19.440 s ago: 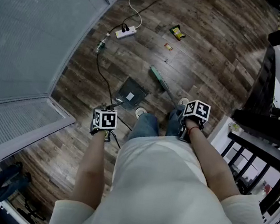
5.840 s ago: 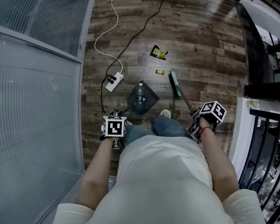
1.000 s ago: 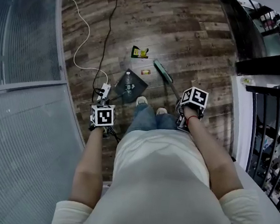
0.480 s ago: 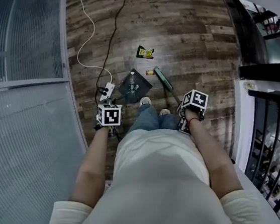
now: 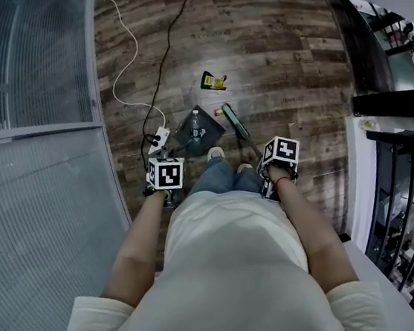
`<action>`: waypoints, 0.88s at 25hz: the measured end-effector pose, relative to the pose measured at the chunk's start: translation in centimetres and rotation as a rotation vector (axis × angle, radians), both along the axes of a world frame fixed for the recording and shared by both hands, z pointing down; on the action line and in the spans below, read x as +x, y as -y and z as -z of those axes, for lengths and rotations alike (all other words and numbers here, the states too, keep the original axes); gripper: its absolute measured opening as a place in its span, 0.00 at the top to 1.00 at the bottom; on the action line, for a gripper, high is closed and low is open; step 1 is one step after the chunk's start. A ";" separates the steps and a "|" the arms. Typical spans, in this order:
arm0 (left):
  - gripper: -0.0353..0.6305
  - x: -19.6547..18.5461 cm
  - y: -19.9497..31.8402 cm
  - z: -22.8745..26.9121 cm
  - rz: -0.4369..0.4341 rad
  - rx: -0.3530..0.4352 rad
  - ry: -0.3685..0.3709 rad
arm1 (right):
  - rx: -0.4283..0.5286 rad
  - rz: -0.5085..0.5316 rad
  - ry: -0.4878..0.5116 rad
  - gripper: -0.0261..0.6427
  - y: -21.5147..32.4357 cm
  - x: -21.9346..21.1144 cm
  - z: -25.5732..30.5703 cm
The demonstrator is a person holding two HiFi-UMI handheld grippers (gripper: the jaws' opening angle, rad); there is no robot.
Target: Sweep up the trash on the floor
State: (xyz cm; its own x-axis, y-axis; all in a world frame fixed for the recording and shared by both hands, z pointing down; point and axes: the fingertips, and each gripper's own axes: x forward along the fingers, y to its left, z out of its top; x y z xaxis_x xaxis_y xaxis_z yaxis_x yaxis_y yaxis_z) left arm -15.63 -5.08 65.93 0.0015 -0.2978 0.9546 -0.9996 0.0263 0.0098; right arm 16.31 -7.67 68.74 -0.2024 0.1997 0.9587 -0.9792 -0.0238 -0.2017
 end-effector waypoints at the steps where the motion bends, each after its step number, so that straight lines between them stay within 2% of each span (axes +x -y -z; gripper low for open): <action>1: 0.81 0.0 0.1 0.0 0.000 0.000 0.001 | -0.001 0.007 0.000 0.82 0.0 -0.1 0.1; 12: 0.81 -0.1 0.3 0.1 0.000 0.001 0.000 | -0.039 0.044 0.031 0.82 -0.6 -1.3 0.3; 22: 0.81 -0.2 0.4 0.1 0.000 0.003 -0.003 | -0.070 0.129 0.054 0.82 -1.4 -3.1 0.6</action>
State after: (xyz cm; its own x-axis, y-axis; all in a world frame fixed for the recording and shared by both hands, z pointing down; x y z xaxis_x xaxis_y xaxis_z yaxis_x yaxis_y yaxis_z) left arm -15.81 -5.51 65.82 0.0046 -0.3006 0.9537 -0.9996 0.0268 0.0132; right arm 13.24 -6.31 68.18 -0.2219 0.2932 0.9299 -0.9626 0.0861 -0.2569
